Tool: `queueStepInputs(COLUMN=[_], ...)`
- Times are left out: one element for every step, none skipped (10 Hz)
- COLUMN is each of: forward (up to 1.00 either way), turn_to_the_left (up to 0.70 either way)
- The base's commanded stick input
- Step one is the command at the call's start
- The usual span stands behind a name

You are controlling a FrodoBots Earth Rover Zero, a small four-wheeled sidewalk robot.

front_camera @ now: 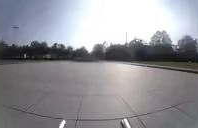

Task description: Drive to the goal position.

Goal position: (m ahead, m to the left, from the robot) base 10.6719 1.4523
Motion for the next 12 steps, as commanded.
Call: queueStepInputs(forward=[1.0, 1.0, 1.0, 1.0, 1.0, 1.0, 1.0, 1.0, 1.0, 1.0, 1.0, 1.0], turn_to_the_left=[0.0, 0.06, 0.0, 0.04, 0.02, 0.0, 0.0, 0.04, 0.01, 0.0, 0.0, 0.0])
